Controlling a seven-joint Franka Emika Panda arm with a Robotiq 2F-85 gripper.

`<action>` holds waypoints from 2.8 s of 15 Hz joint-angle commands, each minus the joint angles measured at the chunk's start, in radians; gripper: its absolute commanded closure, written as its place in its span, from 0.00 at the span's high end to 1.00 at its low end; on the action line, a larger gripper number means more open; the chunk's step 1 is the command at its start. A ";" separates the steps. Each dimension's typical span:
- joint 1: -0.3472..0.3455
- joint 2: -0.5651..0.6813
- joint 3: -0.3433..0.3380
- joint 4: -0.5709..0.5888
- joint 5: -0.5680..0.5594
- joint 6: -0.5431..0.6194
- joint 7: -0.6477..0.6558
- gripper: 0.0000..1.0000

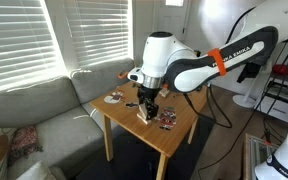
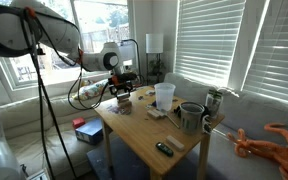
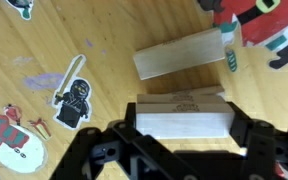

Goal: Pick up the bottom wooden block from the stacked blocks in a square and put it on the top stacked wooden block, pick up the two stacked blocks and turn them ninety degrees anticlockwise to stack them on the block to the left, pick up the block to the right and stack it on the three stacked blocks

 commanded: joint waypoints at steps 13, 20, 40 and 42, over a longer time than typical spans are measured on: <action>-0.020 0.053 0.013 0.069 0.122 -0.043 -0.192 0.60; -0.022 0.030 0.012 0.042 0.152 -0.046 -0.178 0.60; -0.051 0.020 0.008 0.031 0.219 -0.060 -0.258 0.60; -0.051 0.022 0.009 0.034 0.221 -0.062 -0.268 0.60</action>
